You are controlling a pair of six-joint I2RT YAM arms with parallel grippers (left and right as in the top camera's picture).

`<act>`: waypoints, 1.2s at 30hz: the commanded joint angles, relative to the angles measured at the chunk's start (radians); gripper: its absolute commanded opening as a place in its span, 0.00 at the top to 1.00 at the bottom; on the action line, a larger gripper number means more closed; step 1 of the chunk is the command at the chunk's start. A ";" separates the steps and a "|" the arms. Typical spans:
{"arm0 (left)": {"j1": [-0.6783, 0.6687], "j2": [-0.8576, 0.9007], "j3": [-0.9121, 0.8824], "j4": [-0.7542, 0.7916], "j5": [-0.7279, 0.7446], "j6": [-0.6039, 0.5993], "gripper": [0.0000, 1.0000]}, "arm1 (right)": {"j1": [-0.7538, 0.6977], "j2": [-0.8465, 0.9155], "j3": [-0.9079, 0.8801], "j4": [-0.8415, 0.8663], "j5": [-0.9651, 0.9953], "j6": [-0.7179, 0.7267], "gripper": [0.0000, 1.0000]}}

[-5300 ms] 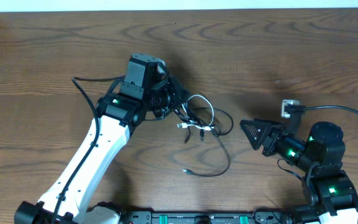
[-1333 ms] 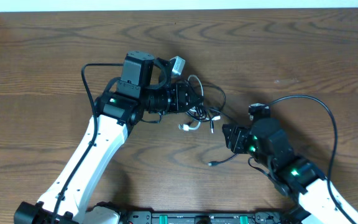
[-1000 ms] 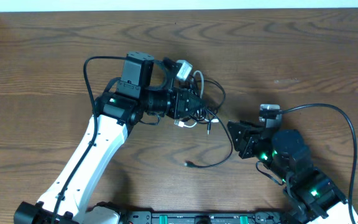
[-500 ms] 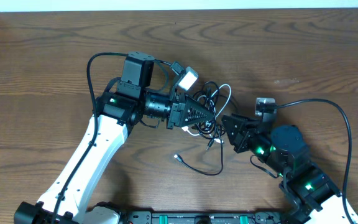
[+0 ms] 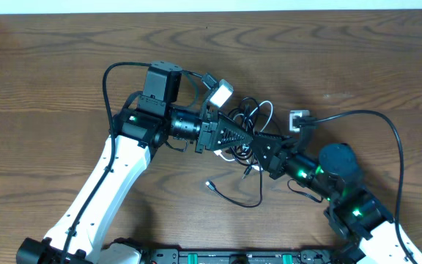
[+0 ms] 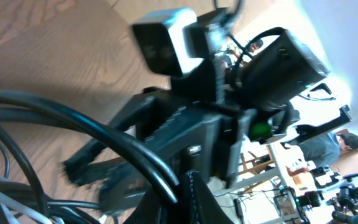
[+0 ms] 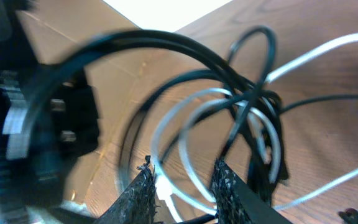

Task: Untangle cables

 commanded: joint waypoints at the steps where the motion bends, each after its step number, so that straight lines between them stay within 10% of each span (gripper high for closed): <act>1: 0.003 -0.009 0.006 0.005 0.058 0.024 0.92 | -0.005 0.070 0.006 0.060 -0.041 0.051 0.73; 16: 0.003 -0.009 0.006 0.006 0.171 0.024 0.92 | -0.101 0.296 0.006 0.025 0.082 0.052 0.99; 36: 0.004 -0.009 0.006 0.006 0.105 0.025 0.92 | -0.287 0.268 0.007 -0.203 0.118 -0.180 0.99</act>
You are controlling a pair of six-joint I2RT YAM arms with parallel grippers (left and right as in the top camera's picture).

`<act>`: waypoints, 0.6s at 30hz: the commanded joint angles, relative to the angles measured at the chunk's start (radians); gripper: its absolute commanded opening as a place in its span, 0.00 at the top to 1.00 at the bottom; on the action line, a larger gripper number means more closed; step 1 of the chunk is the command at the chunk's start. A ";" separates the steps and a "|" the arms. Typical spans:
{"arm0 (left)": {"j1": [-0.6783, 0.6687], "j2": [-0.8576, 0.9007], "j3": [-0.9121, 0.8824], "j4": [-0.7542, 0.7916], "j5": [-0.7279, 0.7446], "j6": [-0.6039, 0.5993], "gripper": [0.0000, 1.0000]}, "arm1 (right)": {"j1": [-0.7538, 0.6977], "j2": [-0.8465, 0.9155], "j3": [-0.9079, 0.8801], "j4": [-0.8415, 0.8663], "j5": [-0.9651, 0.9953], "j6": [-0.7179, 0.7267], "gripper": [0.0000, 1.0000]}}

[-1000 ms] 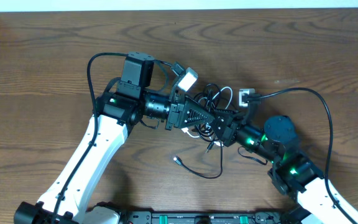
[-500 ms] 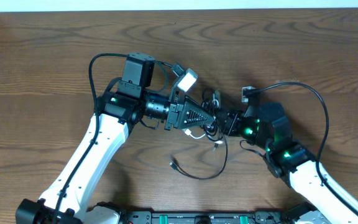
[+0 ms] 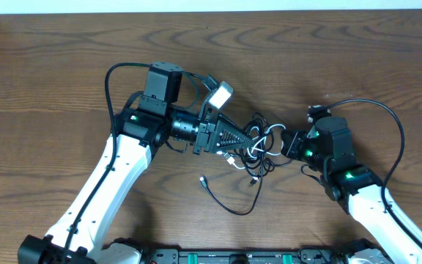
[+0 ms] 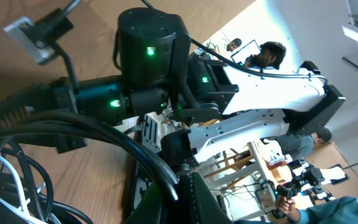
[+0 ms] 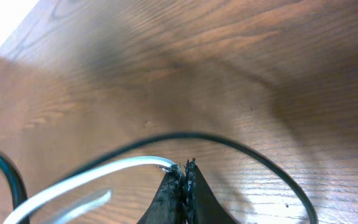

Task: Untangle cables

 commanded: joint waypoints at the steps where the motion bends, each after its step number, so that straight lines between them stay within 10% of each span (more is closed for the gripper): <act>1: 0.004 -0.018 0.011 0.006 0.012 0.025 0.92 | -0.036 -0.048 -0.005 -0.050 0.027 -0.071 0.99; 11: 0.005 -0.018 0.011 0.006 -0.116 0.024 0.92 | -0.288 -0.201 -0.005 -0.463 0.404 -0.021 0.99; 18: 0.005 -0.018 0.011 0.005 -0.357 -0.015 0.93 | -0.486 -0.273 -0.005 -0.515 0.301 -0.042 0.99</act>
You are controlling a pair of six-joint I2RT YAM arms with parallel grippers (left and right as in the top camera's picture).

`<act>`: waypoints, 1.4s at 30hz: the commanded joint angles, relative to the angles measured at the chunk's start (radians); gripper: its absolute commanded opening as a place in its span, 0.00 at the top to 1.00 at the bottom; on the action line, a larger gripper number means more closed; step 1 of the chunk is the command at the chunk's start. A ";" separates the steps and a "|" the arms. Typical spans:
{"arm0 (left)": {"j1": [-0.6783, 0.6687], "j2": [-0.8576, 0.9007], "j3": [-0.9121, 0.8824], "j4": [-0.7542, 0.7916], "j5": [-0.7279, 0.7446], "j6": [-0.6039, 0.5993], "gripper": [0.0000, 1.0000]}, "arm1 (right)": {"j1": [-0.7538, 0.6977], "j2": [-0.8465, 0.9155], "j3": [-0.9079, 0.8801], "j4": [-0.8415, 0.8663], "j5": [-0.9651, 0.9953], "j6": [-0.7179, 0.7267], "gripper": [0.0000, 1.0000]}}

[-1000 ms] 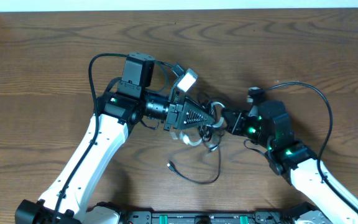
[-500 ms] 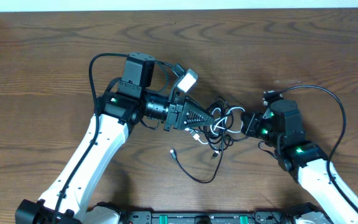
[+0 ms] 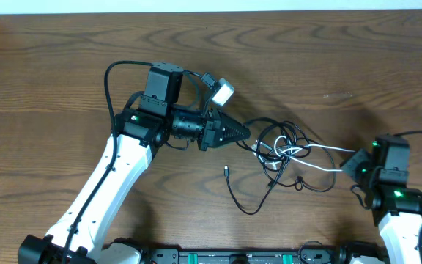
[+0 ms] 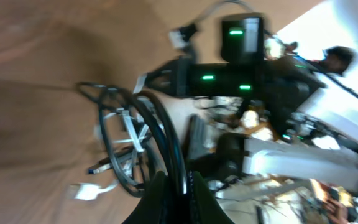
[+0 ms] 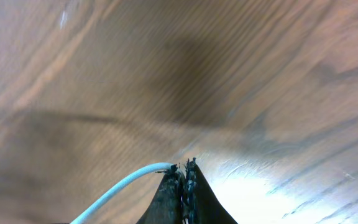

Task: Untangle cables

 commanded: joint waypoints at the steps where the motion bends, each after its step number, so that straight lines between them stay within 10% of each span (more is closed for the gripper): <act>1: 0.006 -0.018 0.011 0.000 -0.268 -0.089 0.92 | -0.092 -0.031 -0.002 -0.008 0.032 -0.005 0.99; 12: 0.006 -0.018 0.011 -0.198 -1.189 -0.702 0.92 | -0.120 -0.034 -0.002 -0.024 0.017 0.000 0.99; 19: 0.005 -0.018 0.011 -0.202 -1.130 -0.708 0.92 | -0.120 -0.034 -0.002 -0.011 -0.068 0.000 0.89; 34: 0.005 -0.018 0.011 -0.154 -0.726 -0.373 0.92 | -0.117 -0.034 -0.002 0.241 -0.739 -0.029 0.30; 42: 0.005 -0.018 0.011 -0.107 -0.587 -0.287 0.92 | -0.030 -0.008 -0.004 0.257 -0.806 0.034 0.35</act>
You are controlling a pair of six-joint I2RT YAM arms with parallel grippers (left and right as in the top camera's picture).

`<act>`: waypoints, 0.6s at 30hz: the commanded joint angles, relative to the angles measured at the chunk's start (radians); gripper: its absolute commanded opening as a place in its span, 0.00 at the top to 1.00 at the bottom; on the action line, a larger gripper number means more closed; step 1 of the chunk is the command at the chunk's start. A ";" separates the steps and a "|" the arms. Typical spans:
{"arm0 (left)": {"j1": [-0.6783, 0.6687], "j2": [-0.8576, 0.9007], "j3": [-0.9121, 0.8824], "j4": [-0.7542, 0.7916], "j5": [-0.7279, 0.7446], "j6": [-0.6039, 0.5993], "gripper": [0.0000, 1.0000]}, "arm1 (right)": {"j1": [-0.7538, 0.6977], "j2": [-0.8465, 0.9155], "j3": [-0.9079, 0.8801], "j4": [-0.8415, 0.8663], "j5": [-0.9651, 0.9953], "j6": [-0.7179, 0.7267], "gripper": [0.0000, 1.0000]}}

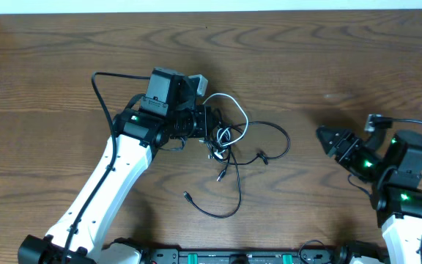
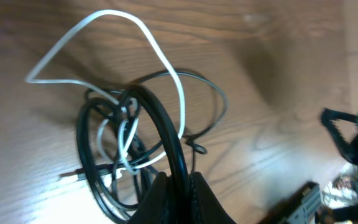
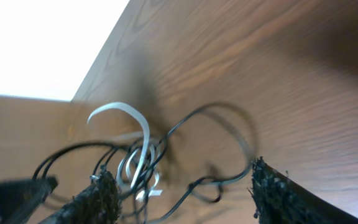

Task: Untangle cables

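A tangle of cables [image 1: 229,136] lies on the wooden table: a white cable [image 1: 234,108] looped through thin black cables [image 1: 226,191]. My left gripper [image 1: 209,129] is shut on a thick black cable [image 2: 160,124] at the tangle's left side; the left wrist view shows that cable pinched between the fingers [image 2: 178,186] with the white cable [image 2: 166,68] arching over it. My right gripper [image 1: 327,141] stands open to the right, clear of the cables. In its wrist view the tangle [image 3: 142,158] lies beyond the spread right gripper [image 3: 182,186].
Bare wood table [image 1: 343,66] surrounds the tangle. A black cable end [image 1: 187,196] trails toward the front edge. Each arm's own black camera lead loops beside it, the left one [image 1: 105,88] and the right one [image 1: 409,126].
My right gripper has opened and let go of the white cable, which is now slack in a loop beside the left gripper. The tangle lies further left, and the left gripper still holds the black cable.
Both grippers were at the tangle, the right one open around the cables. Then the right was shut on the white cable. Then it held that cable stretched far to the right while the left gripped the black cable. Now the white cable is free.
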 commanded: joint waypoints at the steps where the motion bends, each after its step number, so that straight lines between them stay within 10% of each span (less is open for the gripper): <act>1: 0.008 -0.018 0.011 0.026 0.151 0.097 0.92 | 0.073 0.026 -0.002 0.005 -0.060 0.043 0.36; 18: 0.006 -0.018 0.011 0.113 0.366 0.105 0.92 | 0.488 0.342 -0.002 0.375 0.050 0.327 0.56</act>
